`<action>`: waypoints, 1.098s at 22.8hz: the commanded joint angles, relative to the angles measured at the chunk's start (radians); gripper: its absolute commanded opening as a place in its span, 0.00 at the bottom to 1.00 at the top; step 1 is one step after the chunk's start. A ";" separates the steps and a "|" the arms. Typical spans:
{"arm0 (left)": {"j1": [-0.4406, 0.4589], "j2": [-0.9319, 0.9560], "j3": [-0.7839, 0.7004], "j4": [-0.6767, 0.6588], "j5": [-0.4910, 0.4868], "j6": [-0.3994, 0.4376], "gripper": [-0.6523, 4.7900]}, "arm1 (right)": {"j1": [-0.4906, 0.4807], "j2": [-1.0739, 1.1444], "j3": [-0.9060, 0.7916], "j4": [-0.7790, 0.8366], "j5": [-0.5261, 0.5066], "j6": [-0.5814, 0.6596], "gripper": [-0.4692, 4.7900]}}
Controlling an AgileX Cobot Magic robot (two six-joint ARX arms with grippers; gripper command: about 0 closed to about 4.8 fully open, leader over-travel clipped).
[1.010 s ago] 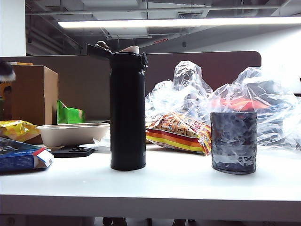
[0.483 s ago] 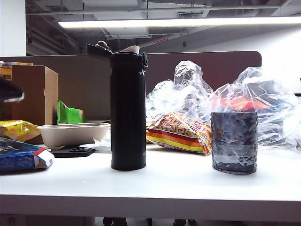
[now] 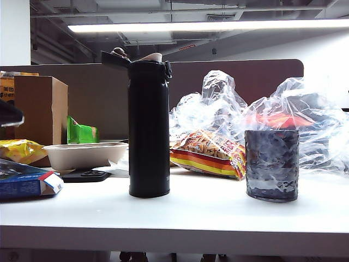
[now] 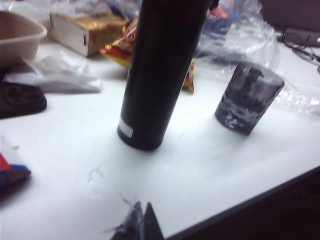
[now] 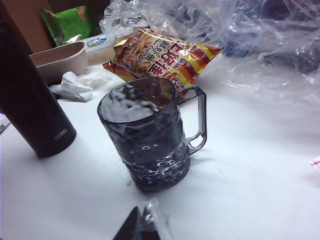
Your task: Pick up the black thermos, pour some water into the cup, then place the black thermos back on the table.
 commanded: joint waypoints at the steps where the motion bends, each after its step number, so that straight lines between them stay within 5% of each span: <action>1: 0.001 0.000 0.001 0.005 -0.003 -0.002 0.11 | 0.001 0.000 -0.003 0.002 0.002 0.004 0.09; 10: 0.058 -0.016 0.002 0.004 0.037 -0.002 0.11 | -0.008 0.000 -0.003 0.002 0.000 0.004 0.09; 15: 0.285 -0.045 0.002 -0.005 0.120 -0.002 0.11 | -0.096 0.000 -0.003 0.003 -0.006 0.004 0.09; 21: 0.539 -0.060 0.001 -0.009 0.111 -0.002 0.11 | -0.271 0.000 -0.003 0.003 0.002 0.004 0.09; 25: 0.619 -0.060 0.001 -0.009 0.083 -0.002 0.11 | -0.332 0.000 -0.003 0.003 0.002 0.004 0.09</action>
